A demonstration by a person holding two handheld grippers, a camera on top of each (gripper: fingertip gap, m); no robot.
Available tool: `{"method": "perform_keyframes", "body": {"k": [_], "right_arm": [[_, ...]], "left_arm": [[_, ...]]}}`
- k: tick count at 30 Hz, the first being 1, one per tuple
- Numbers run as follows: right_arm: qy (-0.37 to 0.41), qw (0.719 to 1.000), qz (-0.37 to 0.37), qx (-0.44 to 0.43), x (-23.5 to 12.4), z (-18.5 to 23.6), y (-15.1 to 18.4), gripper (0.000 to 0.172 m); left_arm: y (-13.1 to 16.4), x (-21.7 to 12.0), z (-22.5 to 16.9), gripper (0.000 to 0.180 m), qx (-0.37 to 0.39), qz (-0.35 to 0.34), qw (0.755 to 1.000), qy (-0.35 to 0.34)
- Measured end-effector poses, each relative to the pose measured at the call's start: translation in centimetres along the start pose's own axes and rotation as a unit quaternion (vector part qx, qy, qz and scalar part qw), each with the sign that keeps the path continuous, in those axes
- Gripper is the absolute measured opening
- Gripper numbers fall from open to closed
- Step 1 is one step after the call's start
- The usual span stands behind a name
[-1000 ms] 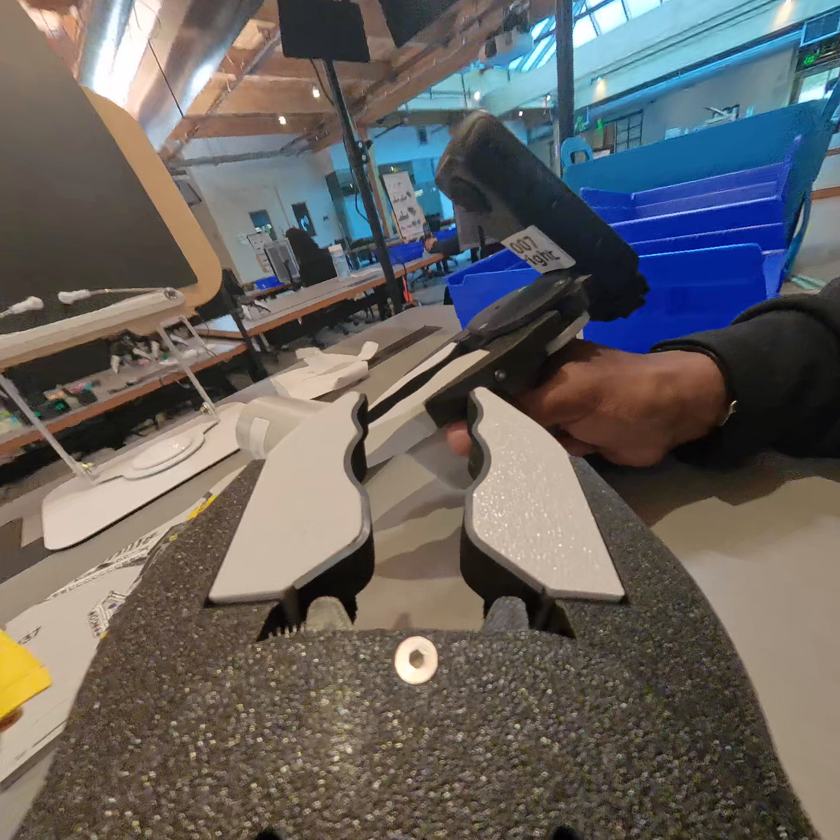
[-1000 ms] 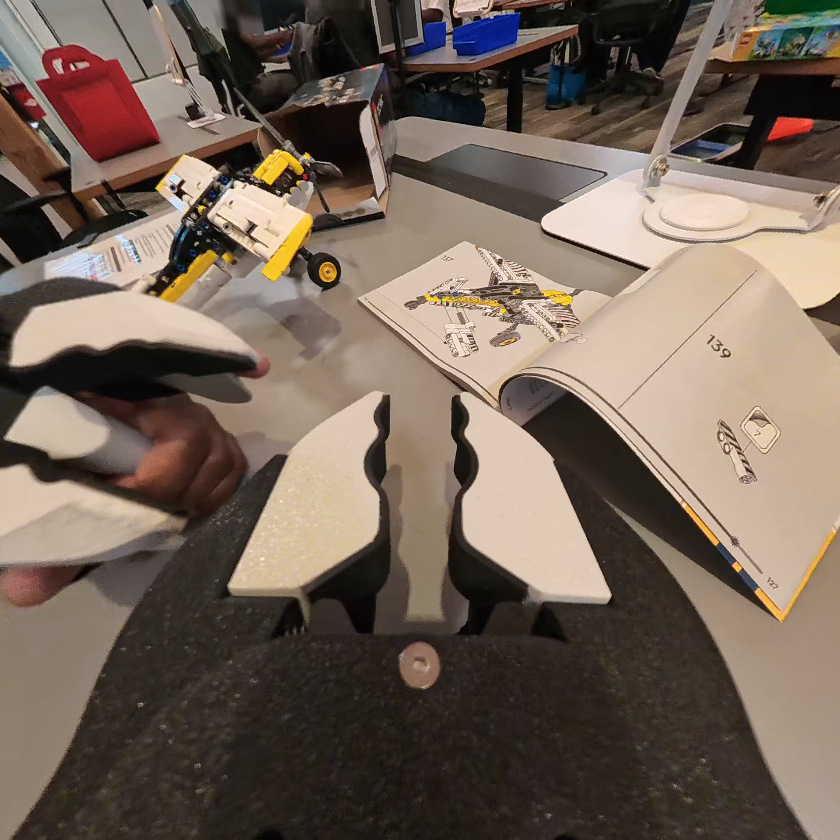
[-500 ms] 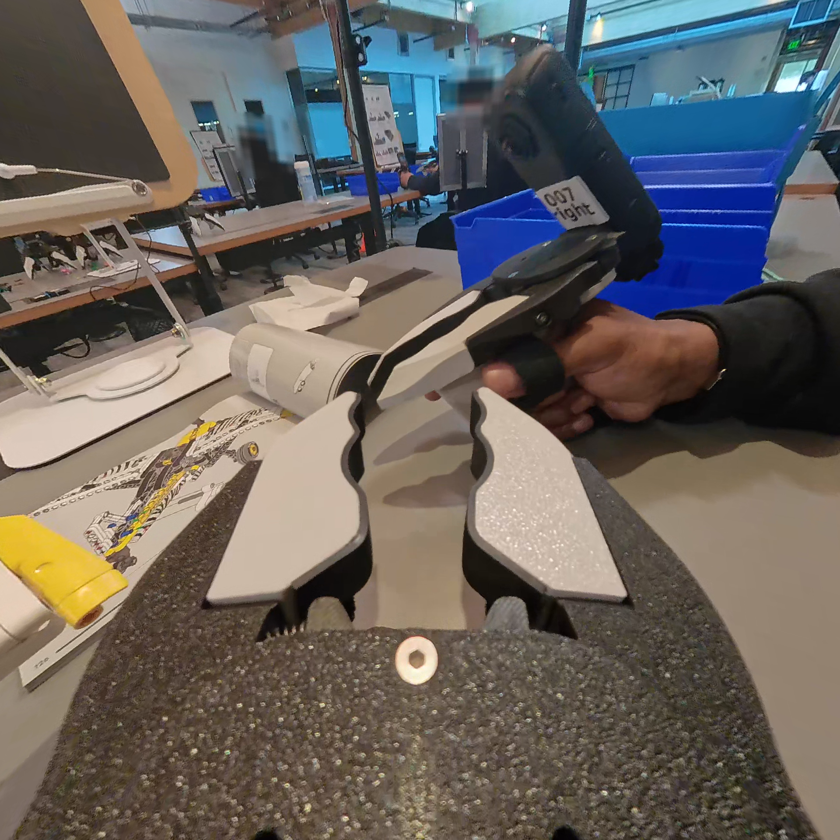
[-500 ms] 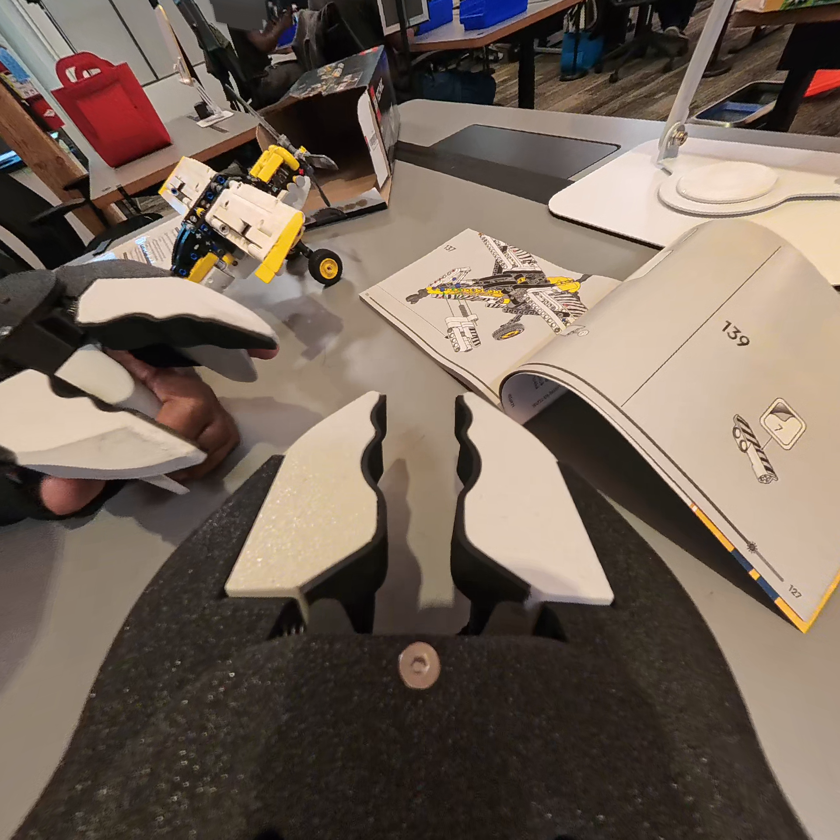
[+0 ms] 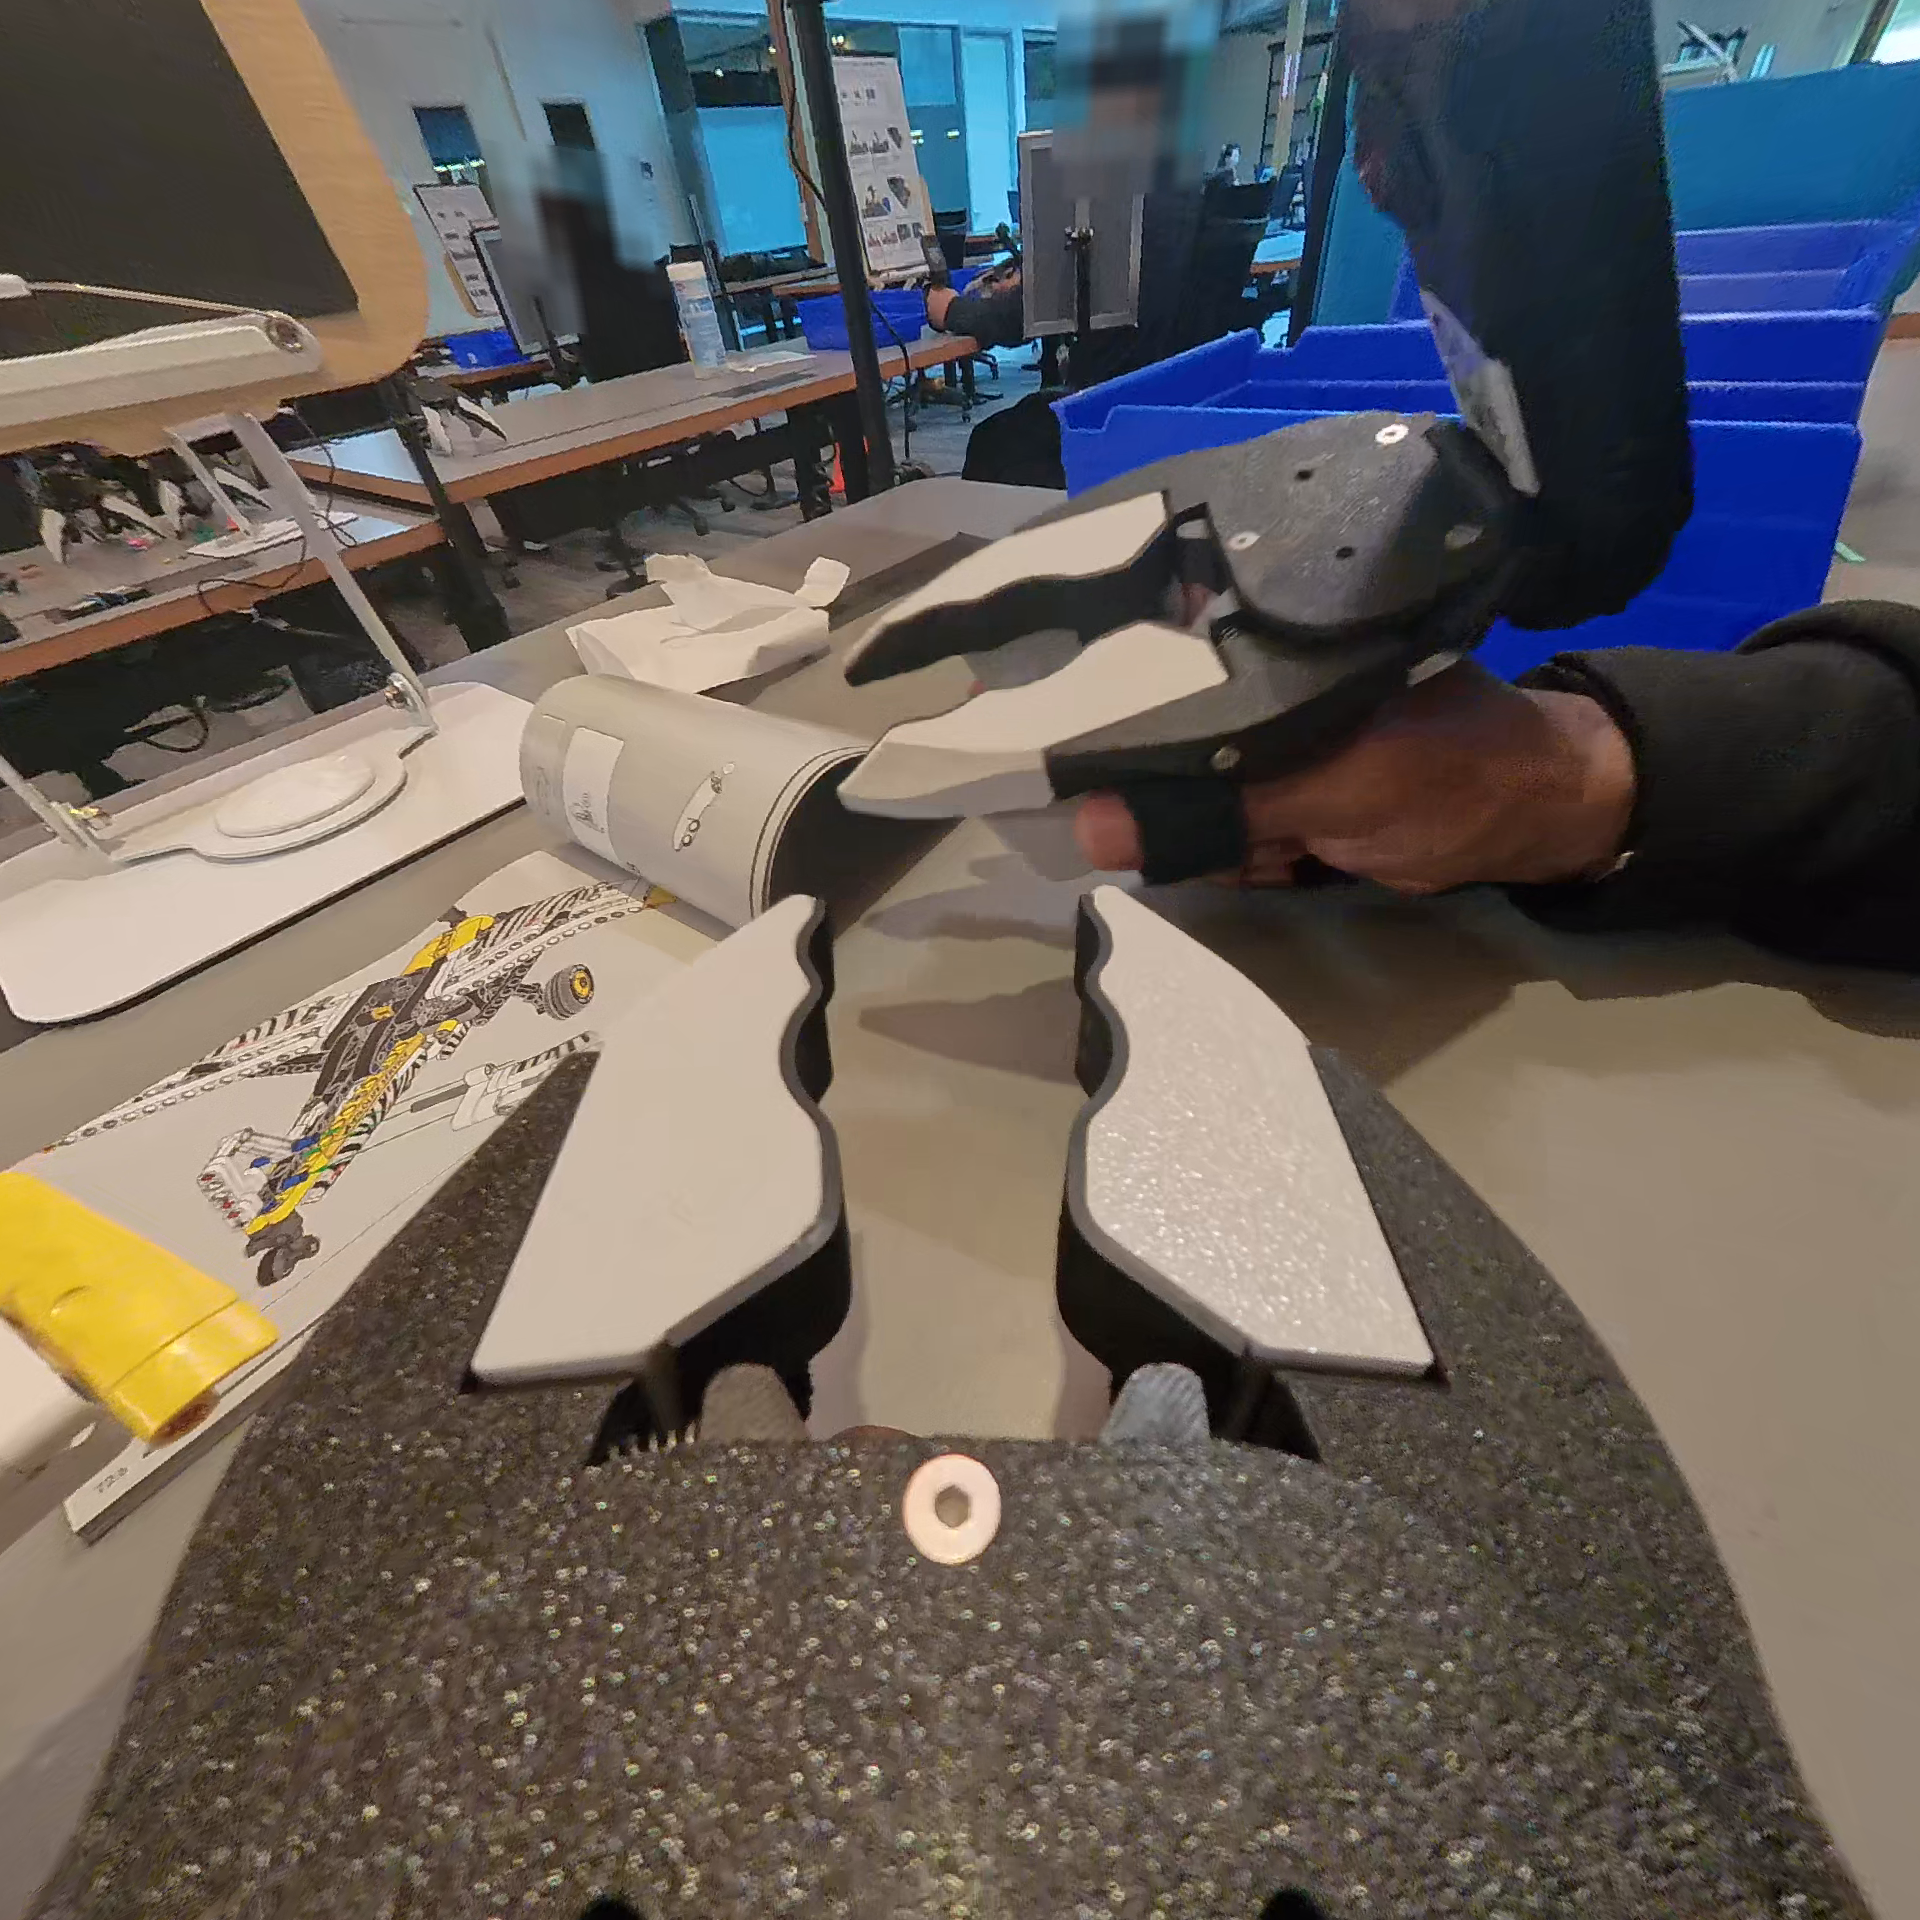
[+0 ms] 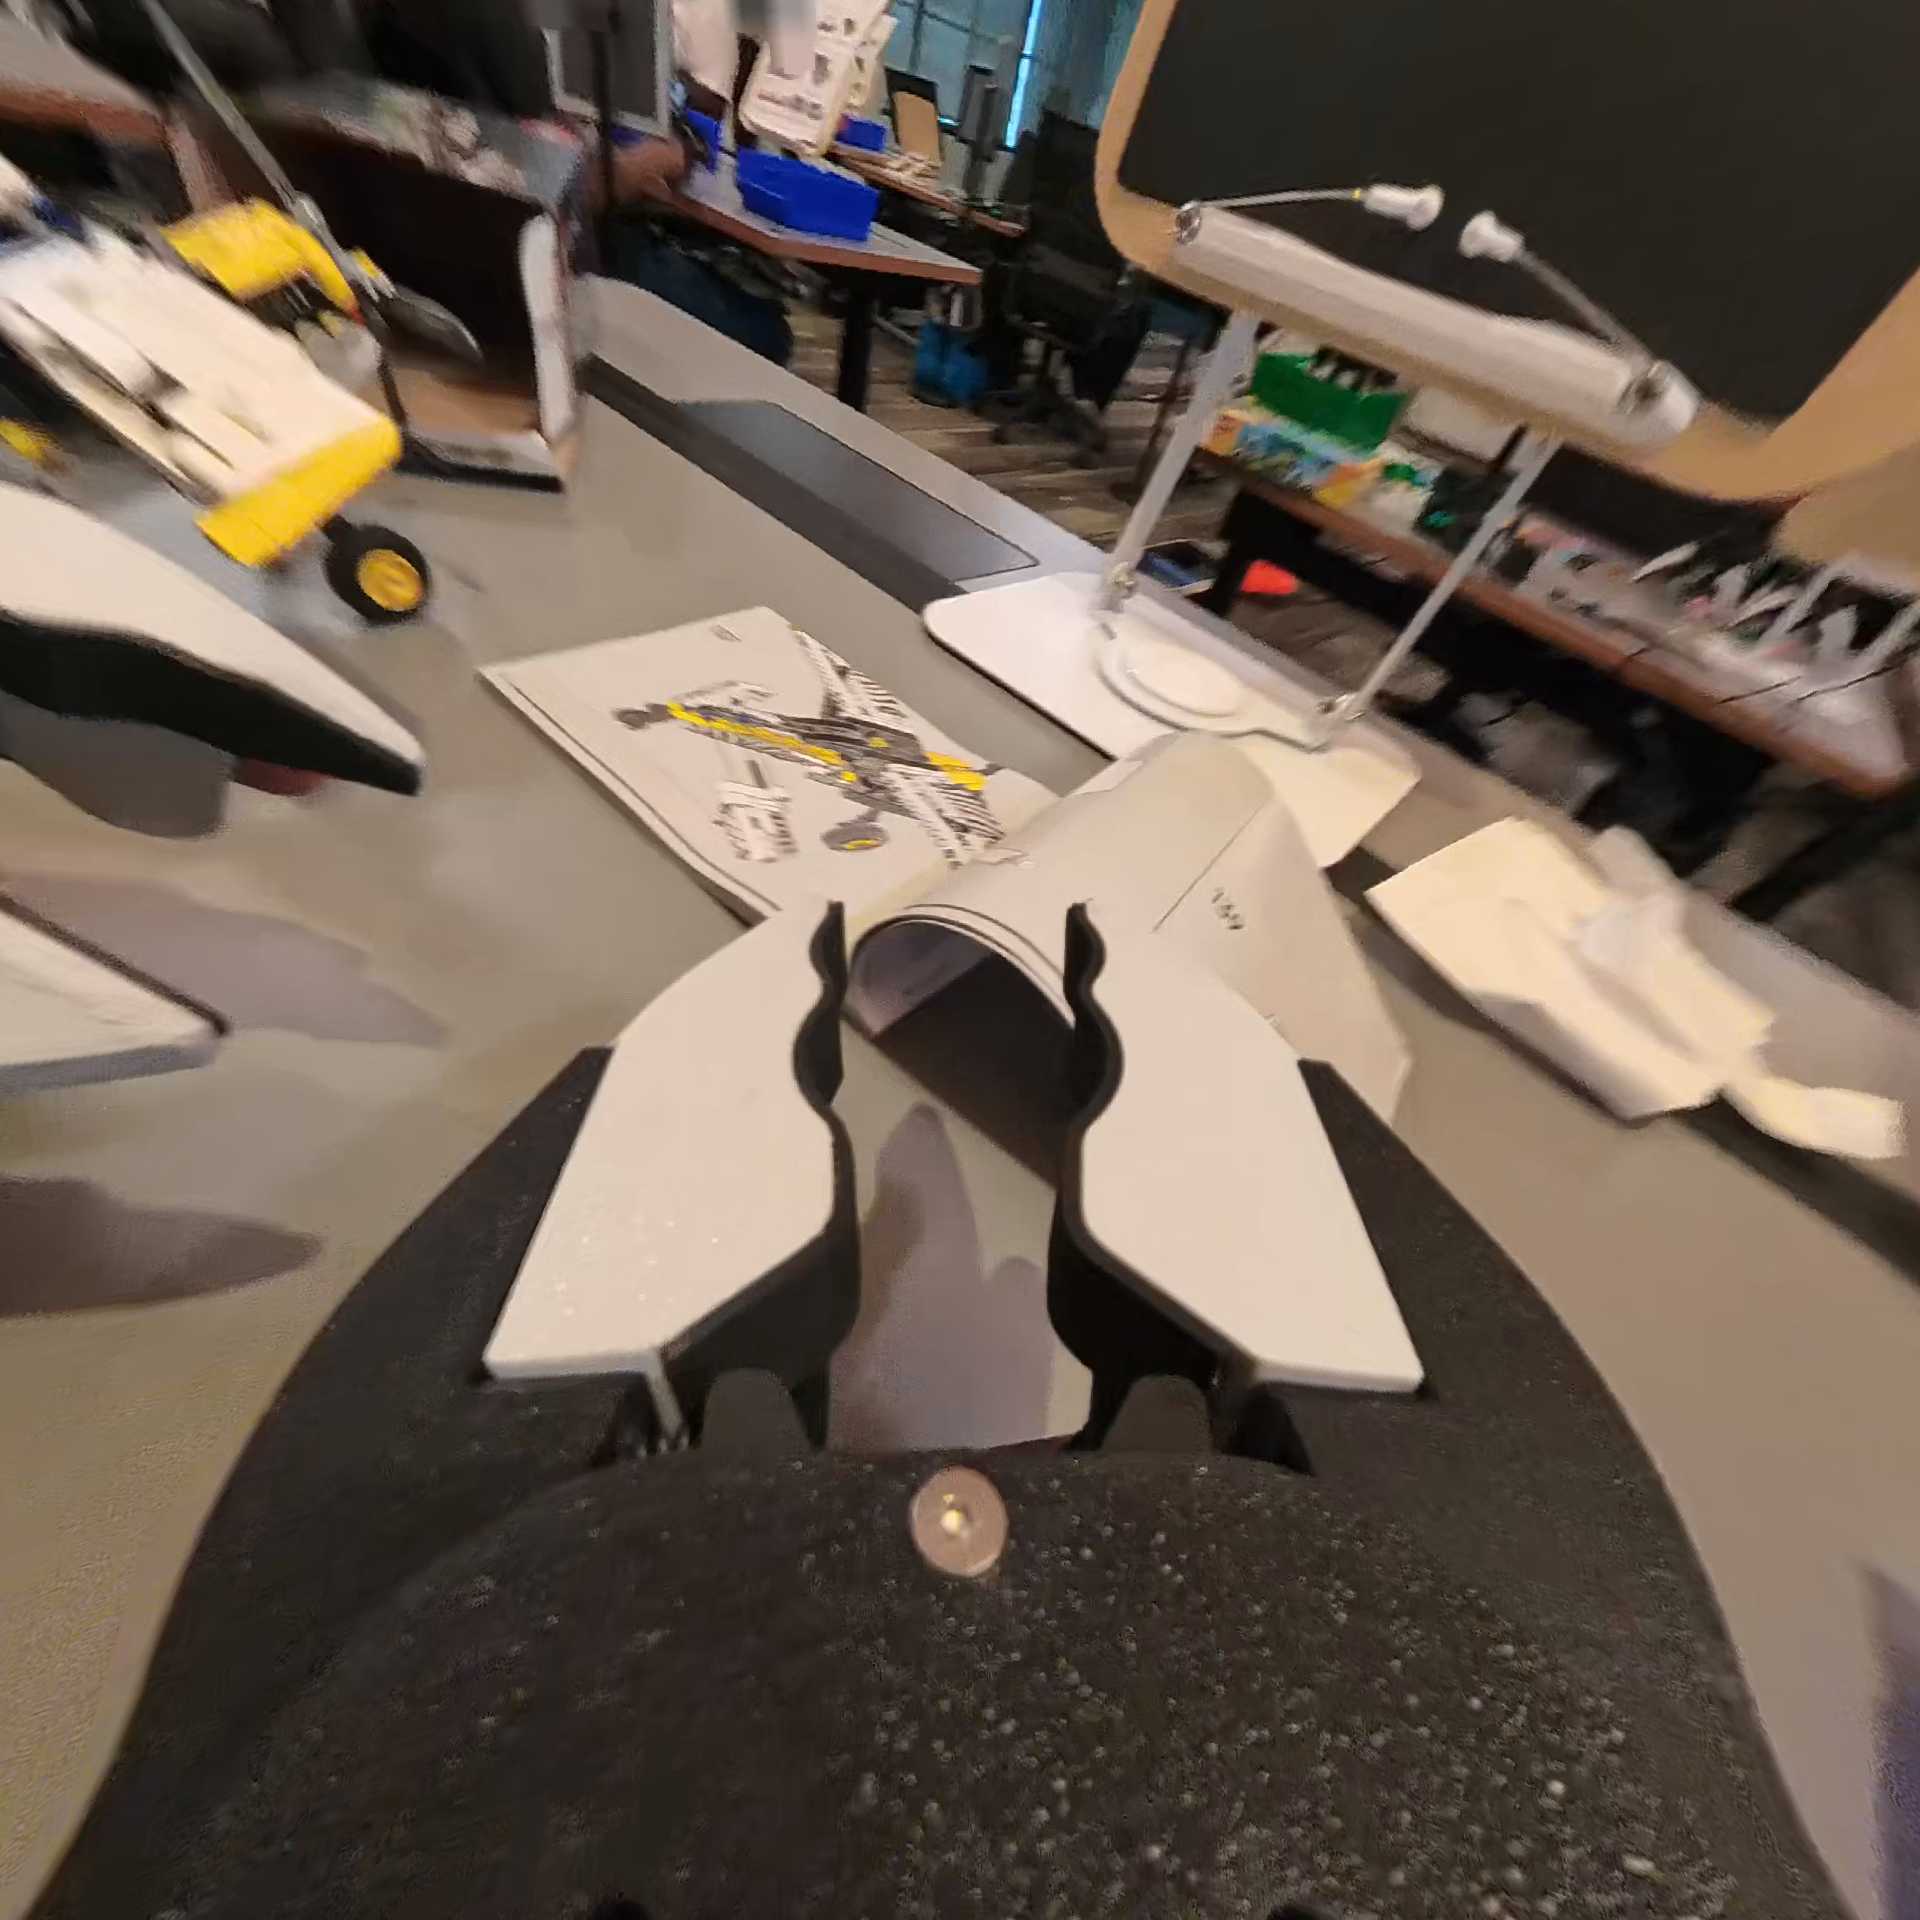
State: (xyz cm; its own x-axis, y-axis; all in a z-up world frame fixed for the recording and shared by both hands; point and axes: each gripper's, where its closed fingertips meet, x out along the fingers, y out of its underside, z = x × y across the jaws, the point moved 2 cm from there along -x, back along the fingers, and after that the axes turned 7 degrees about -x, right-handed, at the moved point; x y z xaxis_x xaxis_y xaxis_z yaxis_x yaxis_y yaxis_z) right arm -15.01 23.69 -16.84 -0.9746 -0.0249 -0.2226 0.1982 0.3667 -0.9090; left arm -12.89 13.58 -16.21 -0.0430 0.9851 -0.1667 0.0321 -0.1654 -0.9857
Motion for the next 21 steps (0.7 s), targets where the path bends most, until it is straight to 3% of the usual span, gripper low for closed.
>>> {"method": "perform_keyframes", "body": {"k": [4,7,10,14,21], "right_arm": [[0.026,0.988,0.021,-0.148,1.6,0.7,0.5,0.046],[0.059,0.959,0.055,-0.273,2.3,0.5,1.7,0.045],[0.08,0.933,0.085,-0.342,2.7,-0.3,2.5,0.041],[0.084,0.914,0.179,-0.354,3.0,-1.9,5.5,0.012],[0.085,0.92,0.199,-0.327,2.2,-2.5,6.1,0.009]], "left_arm": [[0.0,0.2,-0.2,0.045,-0.001,0.002,1.0,0.01],[-0.1,-0.1,-0.2,0.045,-0.009,-0.005,1.0,0.016],[-0.1,-0.1,-0.1,0.044,-0.019,-0.003,1.0,0.021],[-0.1,-0.1,-0.1,0.044,-0.026,-0.003,0.999,0.026],[-0.1,-0.1,0.0,0.044,-0.034,-0.003,0.999,0.028]]}}
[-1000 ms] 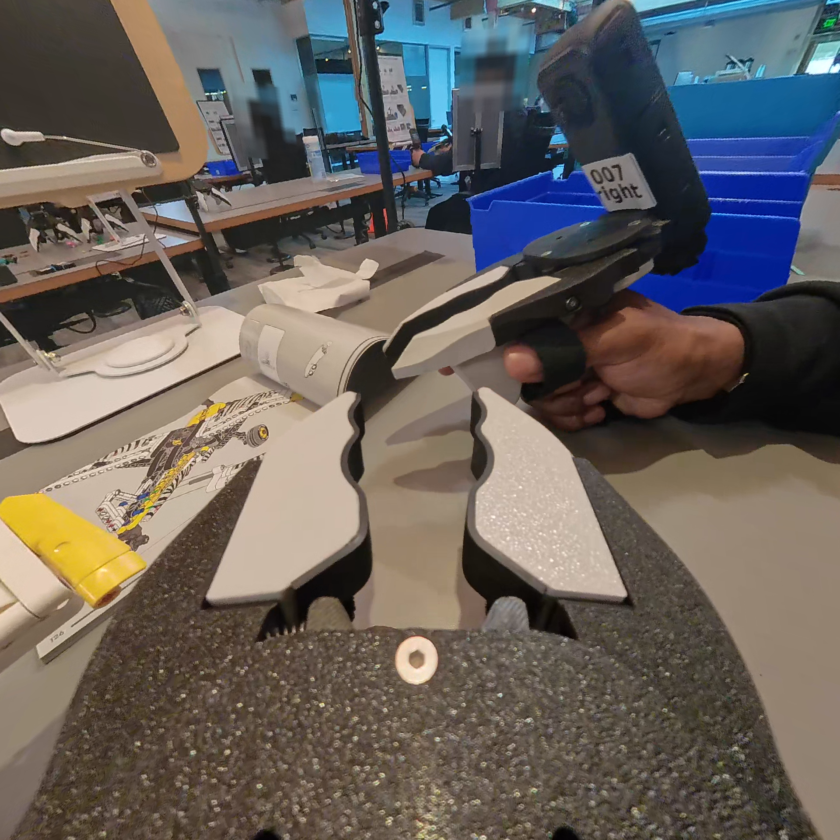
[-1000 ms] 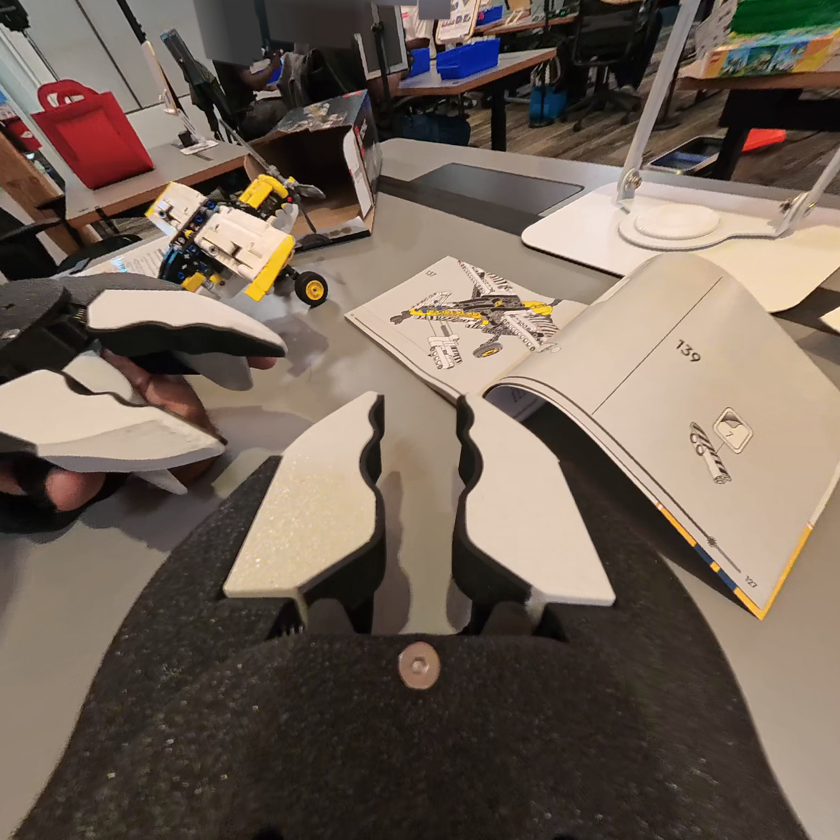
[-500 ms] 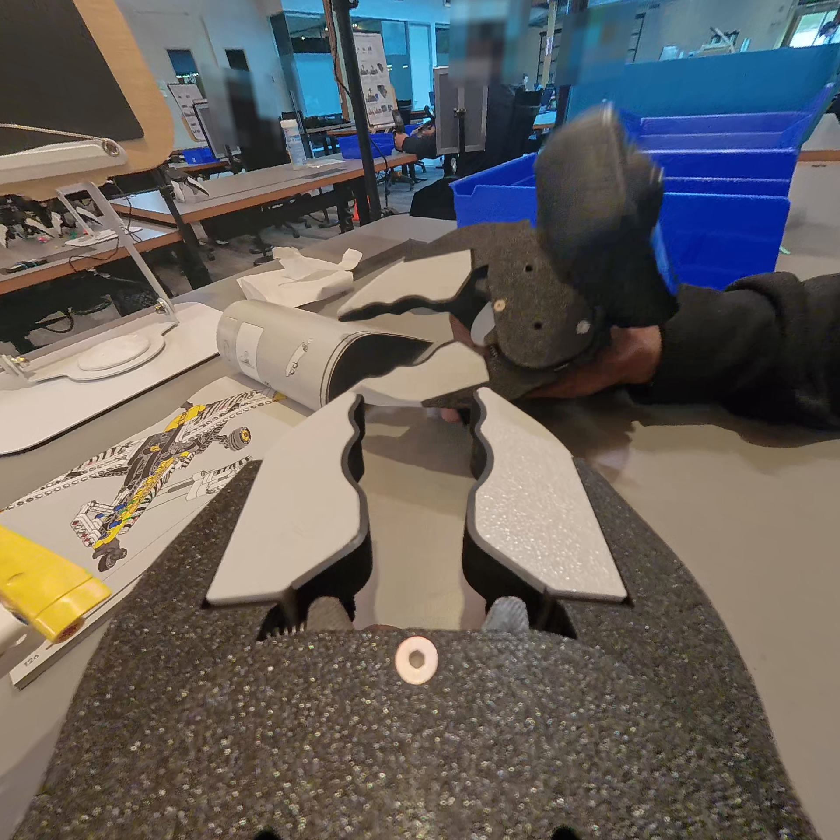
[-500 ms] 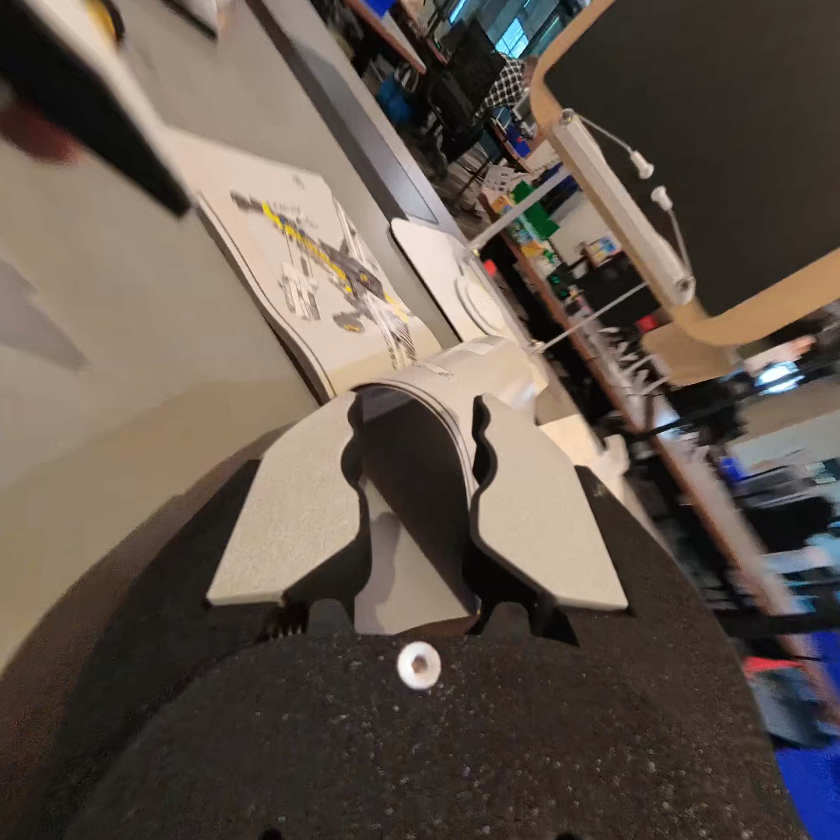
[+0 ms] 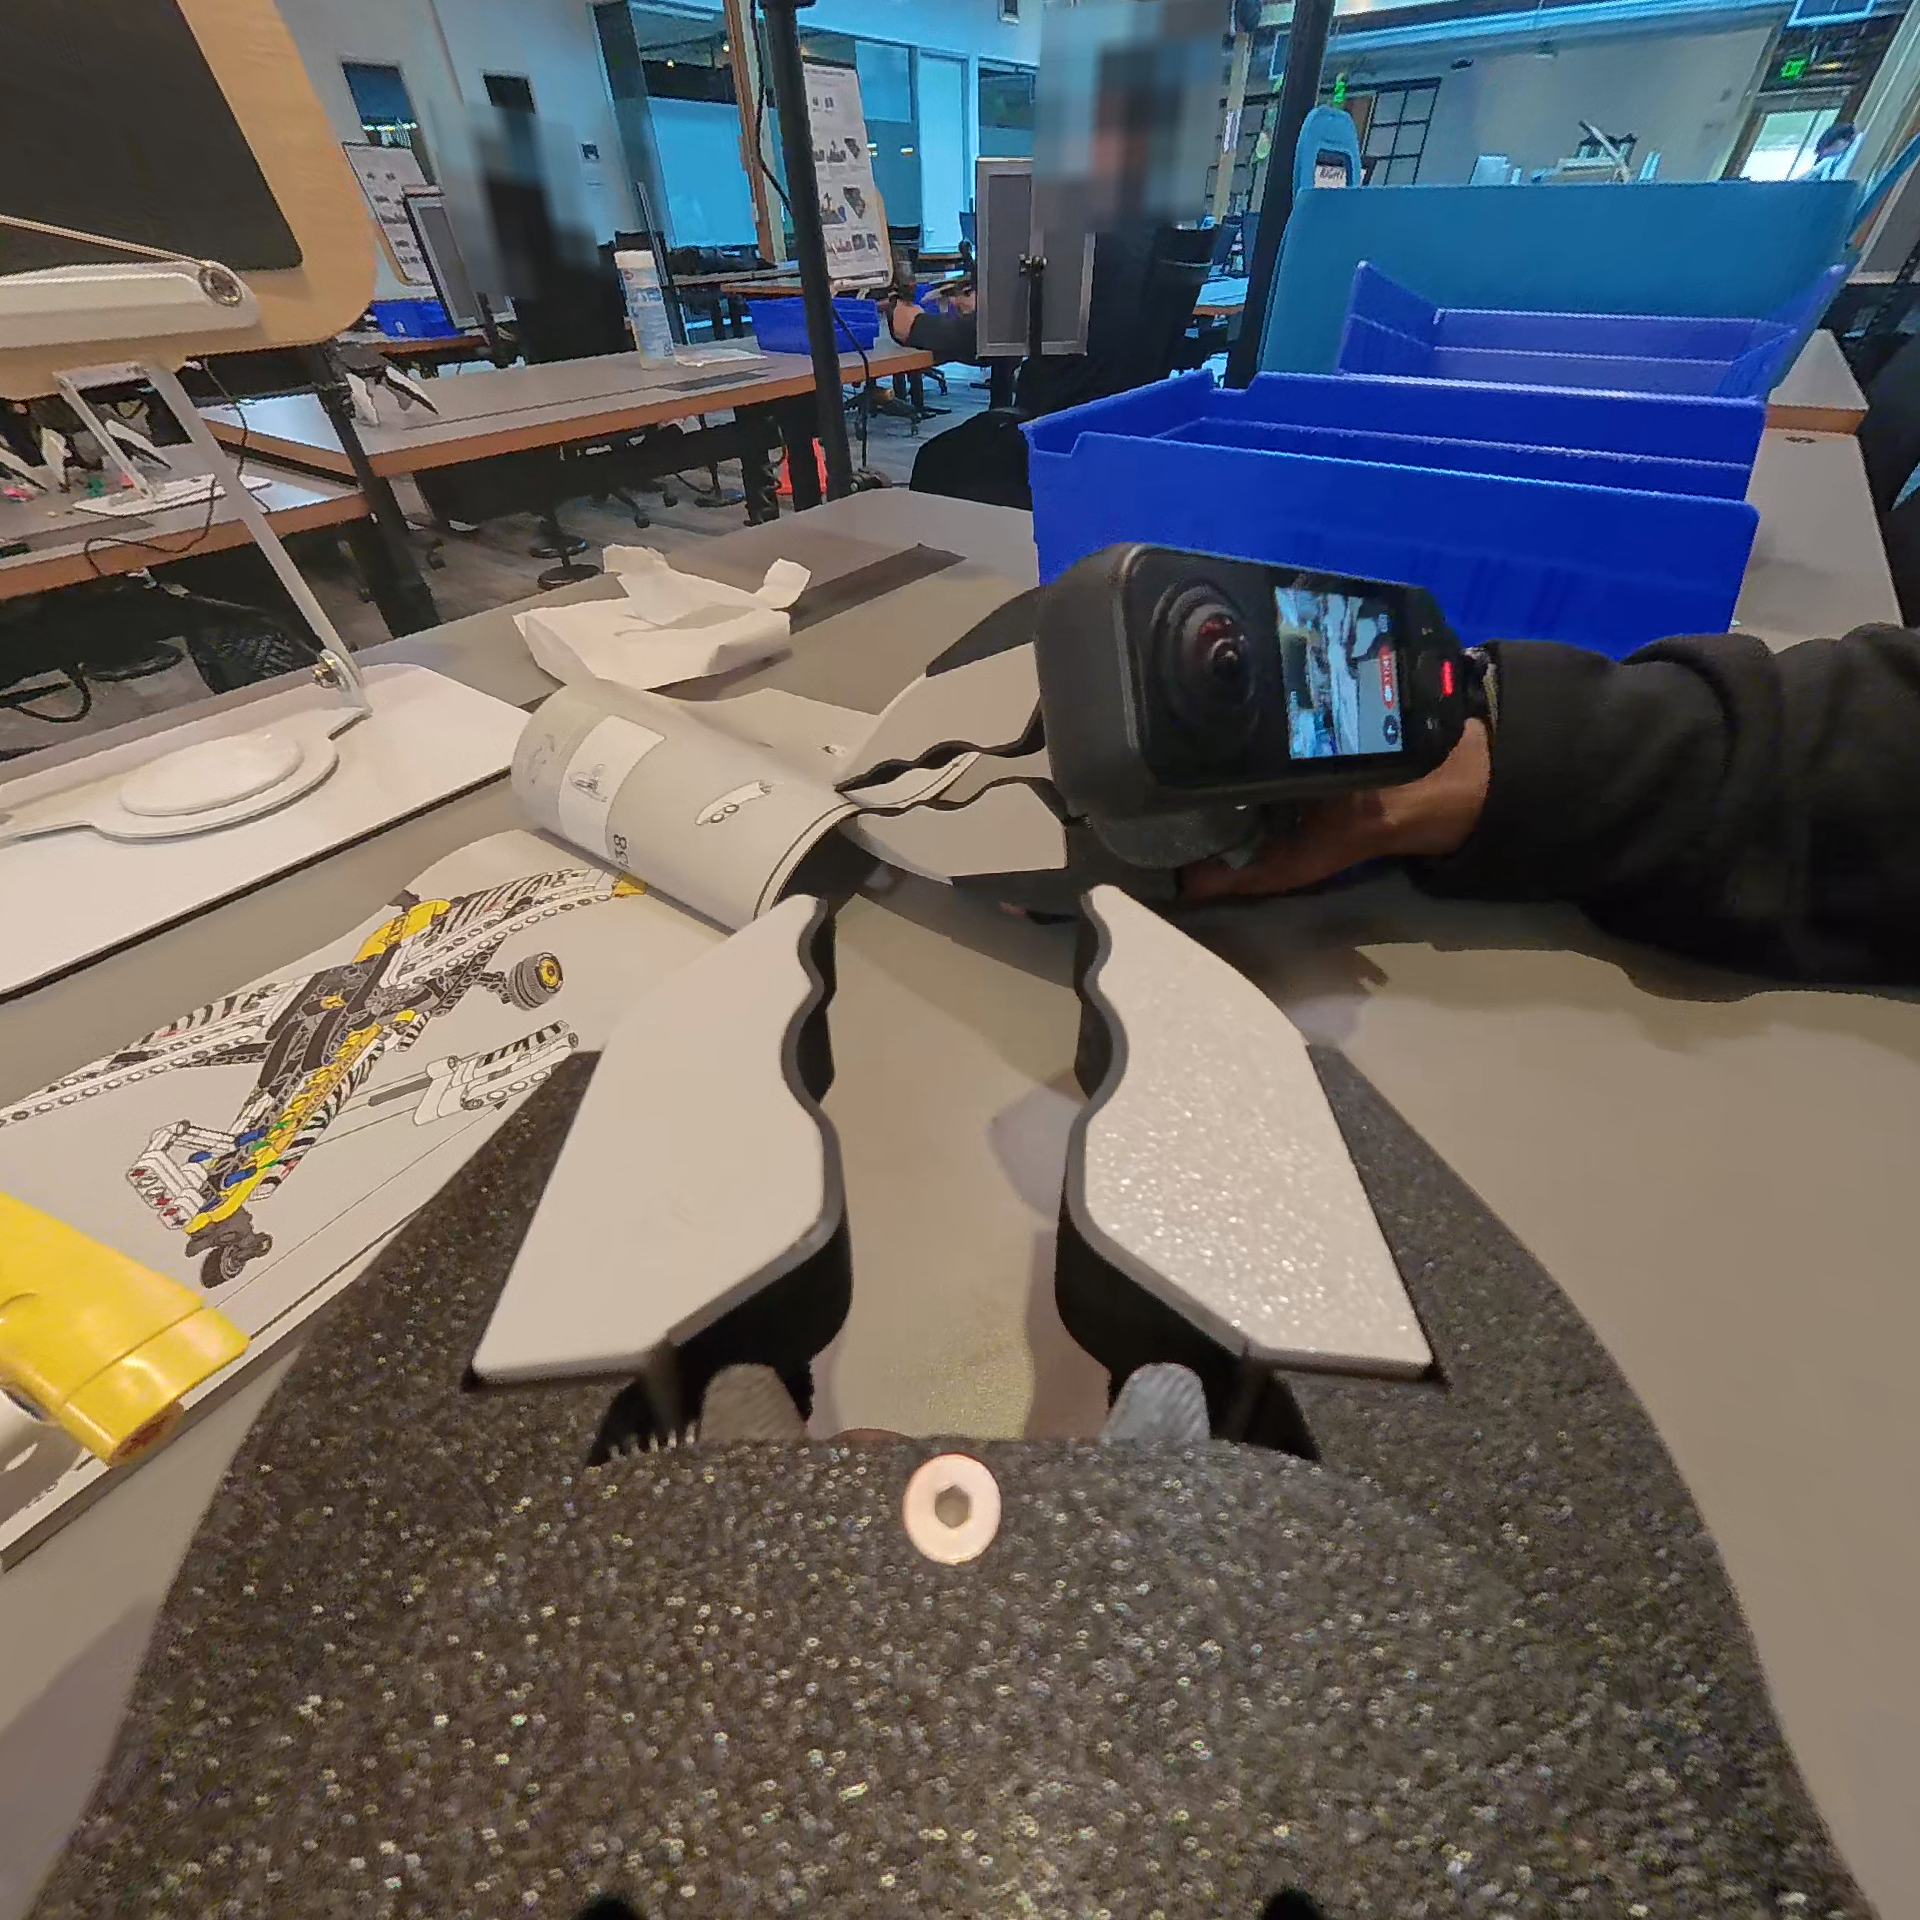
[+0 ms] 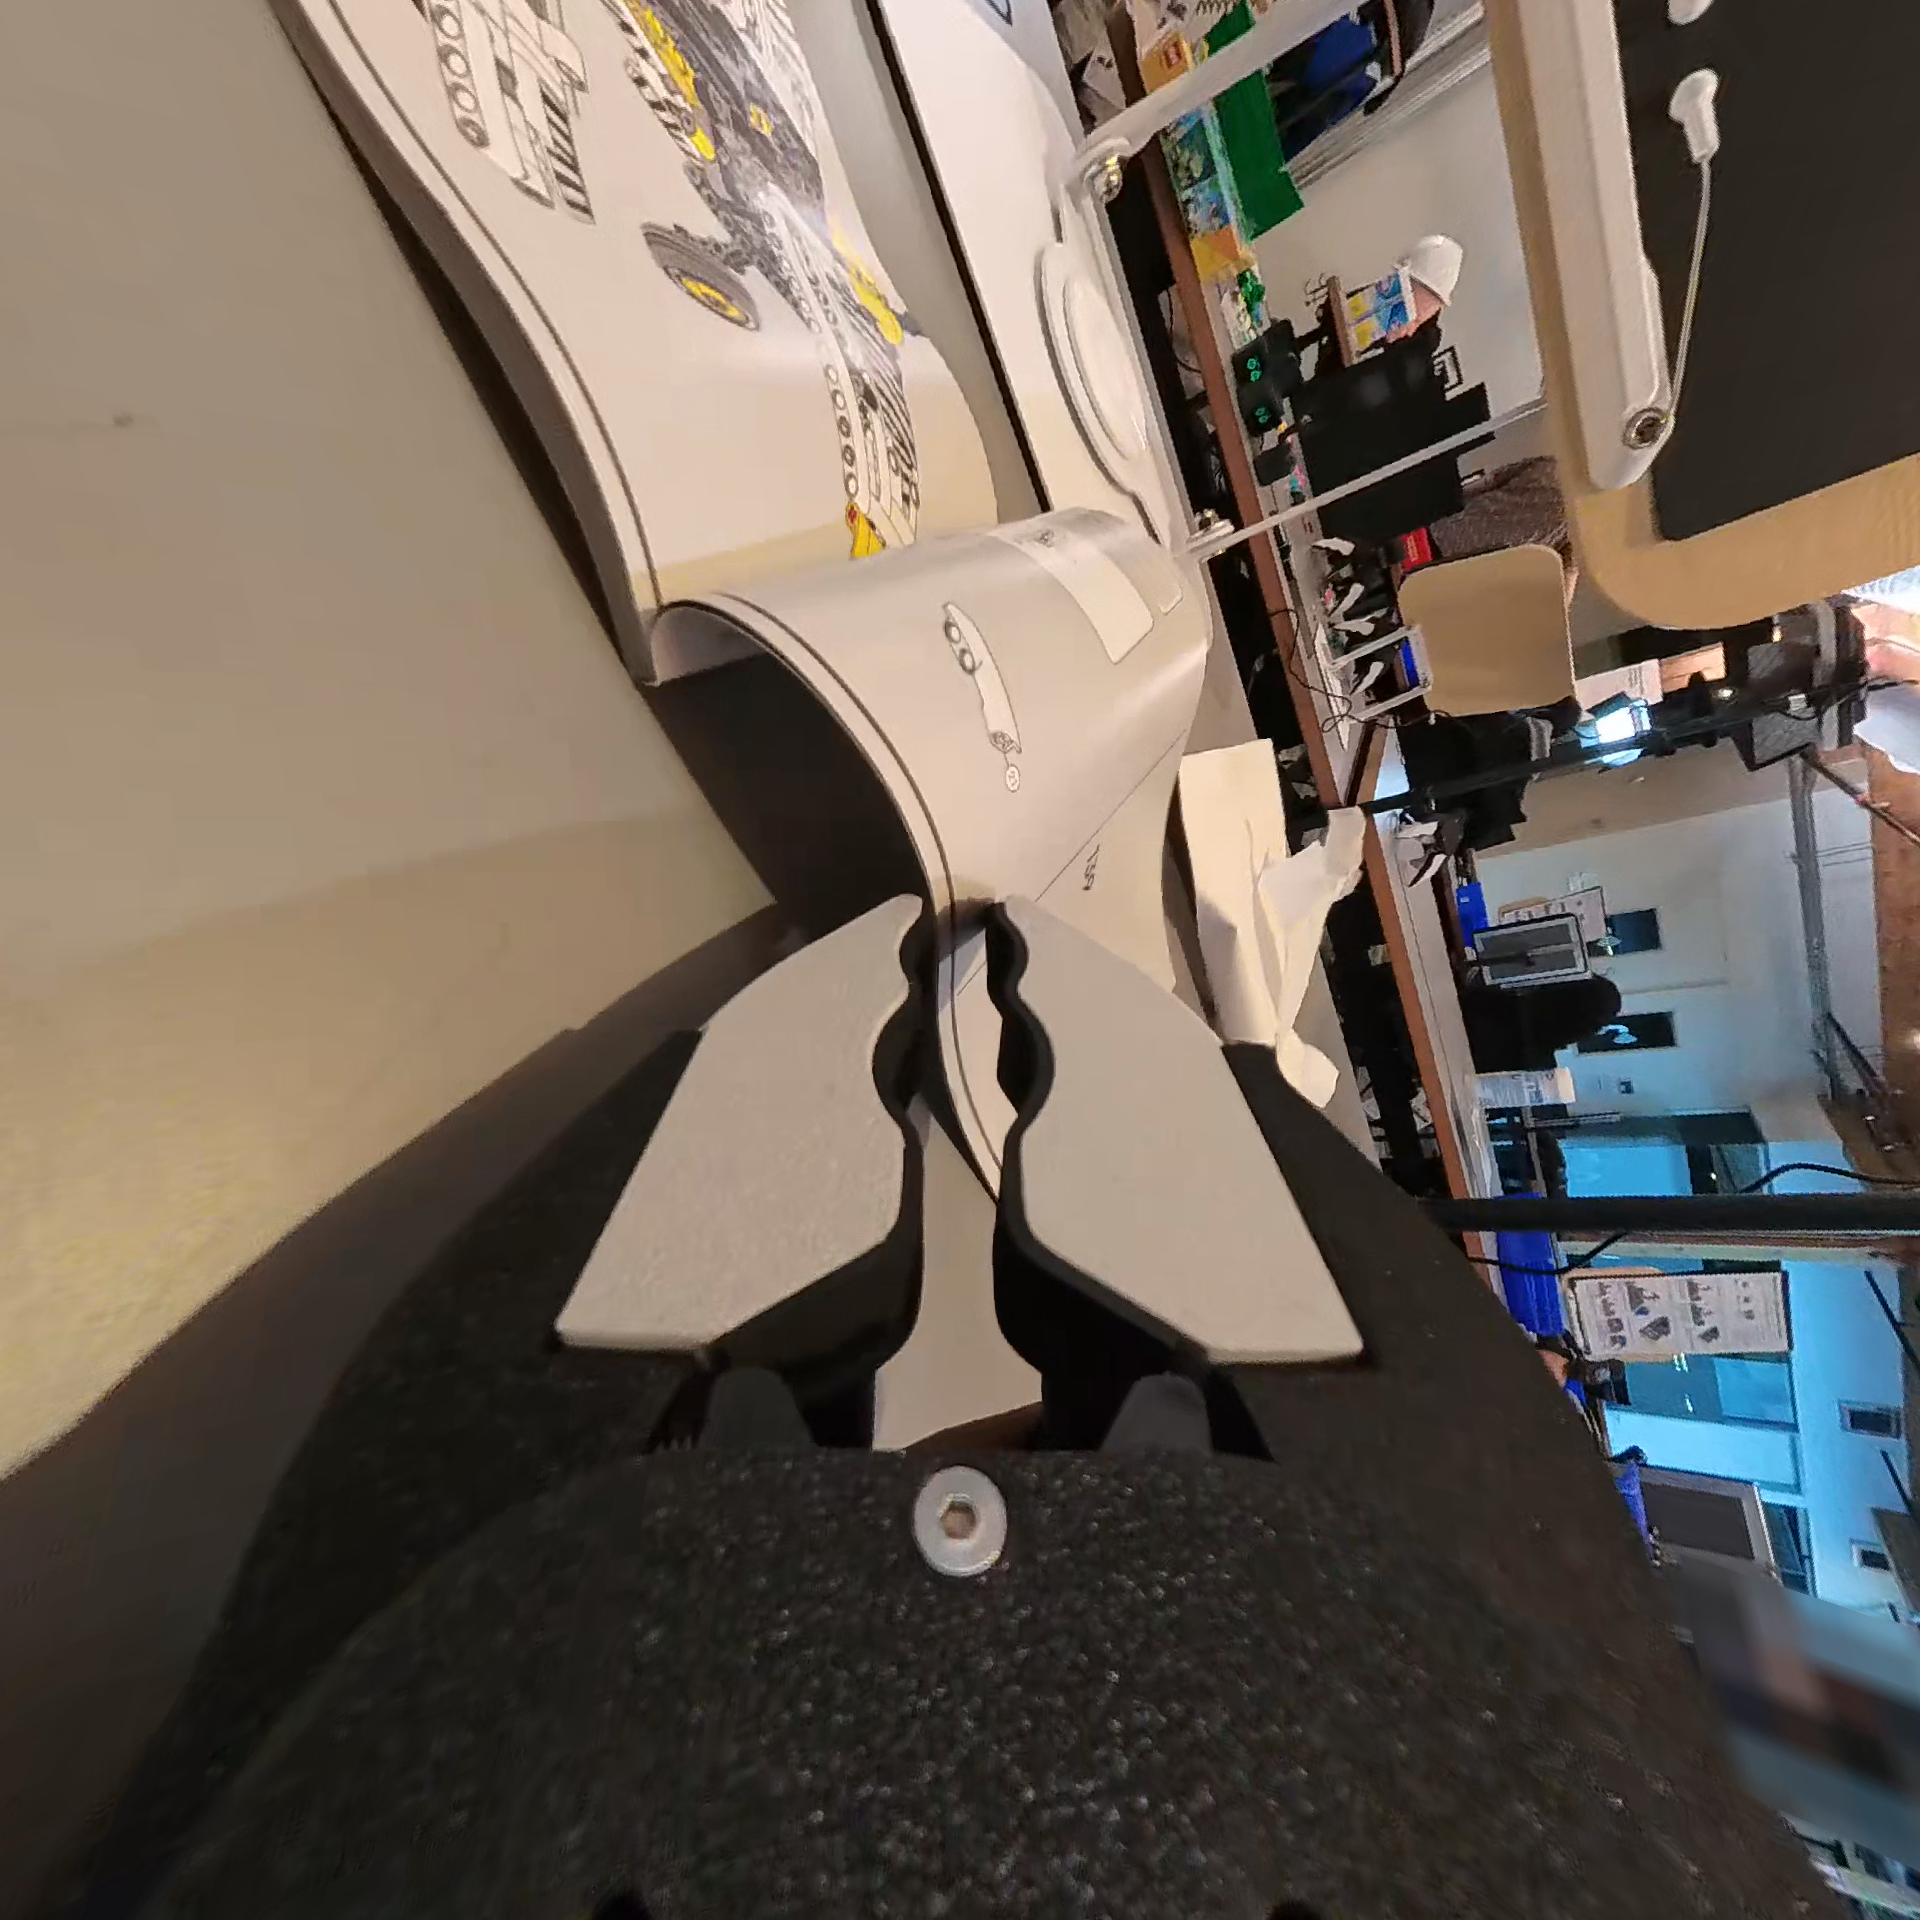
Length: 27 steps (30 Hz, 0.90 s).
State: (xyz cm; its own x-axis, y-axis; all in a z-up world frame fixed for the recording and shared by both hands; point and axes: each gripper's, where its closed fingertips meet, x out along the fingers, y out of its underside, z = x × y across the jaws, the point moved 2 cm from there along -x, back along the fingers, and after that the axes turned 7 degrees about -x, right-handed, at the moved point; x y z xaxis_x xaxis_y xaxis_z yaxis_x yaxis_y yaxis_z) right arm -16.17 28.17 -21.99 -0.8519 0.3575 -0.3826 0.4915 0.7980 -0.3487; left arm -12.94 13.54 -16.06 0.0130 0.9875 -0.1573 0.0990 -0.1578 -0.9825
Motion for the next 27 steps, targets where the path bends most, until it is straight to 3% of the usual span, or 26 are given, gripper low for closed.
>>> {"method": "perform_keyframes", "body": {"k": [27], "right_arm": [[0.024,1.0,-0.015,-0.001,-0.44,-0.2,-0.22,0.01]], "left_arm": [[0.03,-0.03,0.06,0.044,-0.003,0.001,1.0,0.001]]}}
